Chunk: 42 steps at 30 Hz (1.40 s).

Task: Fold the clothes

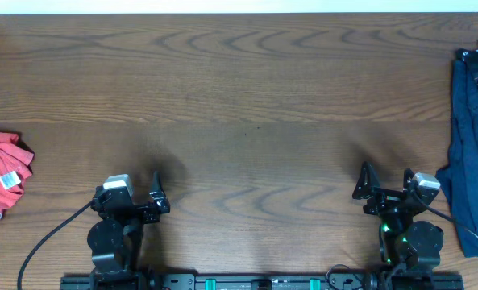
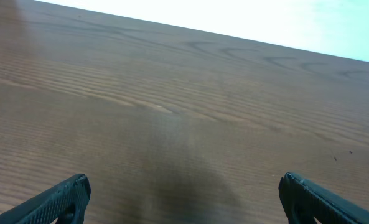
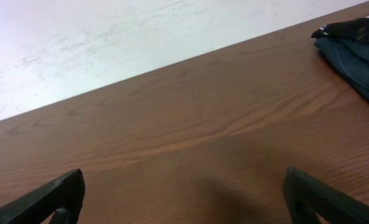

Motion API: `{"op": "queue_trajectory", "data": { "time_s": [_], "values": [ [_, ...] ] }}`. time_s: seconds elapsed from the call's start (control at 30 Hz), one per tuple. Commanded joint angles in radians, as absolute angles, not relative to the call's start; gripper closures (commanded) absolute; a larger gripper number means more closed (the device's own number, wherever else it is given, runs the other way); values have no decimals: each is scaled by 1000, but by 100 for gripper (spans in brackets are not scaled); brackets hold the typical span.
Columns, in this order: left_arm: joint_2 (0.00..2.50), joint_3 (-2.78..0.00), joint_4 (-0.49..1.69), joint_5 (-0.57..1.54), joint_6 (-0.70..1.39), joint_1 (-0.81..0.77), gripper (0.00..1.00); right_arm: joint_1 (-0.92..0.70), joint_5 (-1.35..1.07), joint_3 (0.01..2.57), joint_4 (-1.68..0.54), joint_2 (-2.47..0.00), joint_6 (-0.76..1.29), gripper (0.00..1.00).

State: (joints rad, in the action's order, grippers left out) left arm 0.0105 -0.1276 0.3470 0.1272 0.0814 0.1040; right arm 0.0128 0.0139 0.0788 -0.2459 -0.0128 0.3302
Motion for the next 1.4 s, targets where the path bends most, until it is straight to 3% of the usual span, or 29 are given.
{"op": "queue_trajectory", "data": {
  "time_s": [0.0,0.5,0.9,1.1,1.37],
  "values": [
    [10,-107,355,118,76,108,2,23,10,75,-244,-7,332,1],
    [10,-107,341,118,76,108,2,23,10,75,-243,-7,333,1],
    [12,-138,289,235,76,108,2,22,-247,162,-311,-53,220,1],
    [102,-242,290,298,76,107,2,19,-247,367,-453,-244,99,1],
    [465,-497,333,456,76,105,2,19,-307,758,-645,-719,142,1]
  ]
}}
